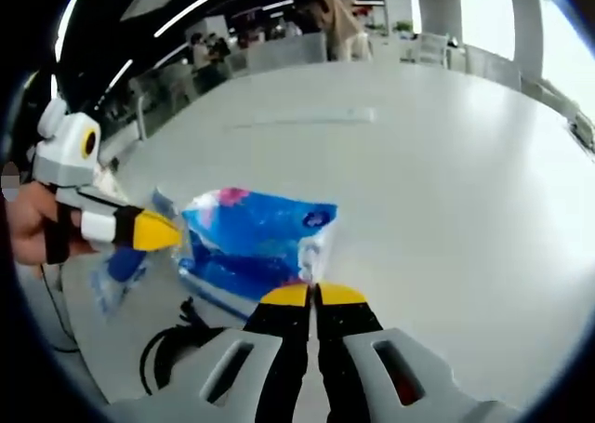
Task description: Arrange the tabletop items into an orderly group along one side of the table until the central work area is clear of visible clutter.
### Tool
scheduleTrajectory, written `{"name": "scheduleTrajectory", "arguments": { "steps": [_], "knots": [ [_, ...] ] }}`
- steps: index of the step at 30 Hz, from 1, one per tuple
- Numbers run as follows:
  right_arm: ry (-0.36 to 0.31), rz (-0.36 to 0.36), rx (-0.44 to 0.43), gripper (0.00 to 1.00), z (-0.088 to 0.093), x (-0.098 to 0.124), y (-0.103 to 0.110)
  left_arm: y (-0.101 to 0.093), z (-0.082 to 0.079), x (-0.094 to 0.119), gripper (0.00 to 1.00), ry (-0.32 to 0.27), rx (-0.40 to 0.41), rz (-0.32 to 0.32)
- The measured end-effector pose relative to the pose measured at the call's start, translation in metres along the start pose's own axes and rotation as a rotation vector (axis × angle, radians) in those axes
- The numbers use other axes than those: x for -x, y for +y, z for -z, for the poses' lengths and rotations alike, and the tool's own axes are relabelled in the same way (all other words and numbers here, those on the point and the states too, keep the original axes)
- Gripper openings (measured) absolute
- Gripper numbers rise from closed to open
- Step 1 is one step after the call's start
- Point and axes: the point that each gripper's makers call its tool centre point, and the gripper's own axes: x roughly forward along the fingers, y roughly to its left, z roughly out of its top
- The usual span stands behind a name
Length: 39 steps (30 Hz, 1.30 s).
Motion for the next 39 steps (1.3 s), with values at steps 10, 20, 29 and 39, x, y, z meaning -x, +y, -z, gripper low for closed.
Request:
{"name": "scheduleTrajectory", "arguments": {
  "steps": [10, 20, 29, 39],
  "knots": [
    [0.01, 0.022, 0.021, 0.08, 0.001, 0.0, -0.01, -0.004, 0.005, 0.018, 0.04, -0.041, 0.044, 0.015],
    [-0.022, 0.04, 0.102, 0.12, -0.014, 0.013, -0.004, 0.025, 0.028, 0.08, 0.07, -0.144, 0.181, -0.067],
    [-0.079, -0.023, 0.226, 0.11, -0.056, 0.0, 0.043, 0.055, 0.072, 0.137, 0.11, -0.183, 0.316, -0.148],
    [-0.022, -0.257, 0.388, 0.13, -0.071, -0.04, 0.138, 0.081, 0.116, 0.155, 0.15, -0.171, 0.451, -0.227]
  ]
}}
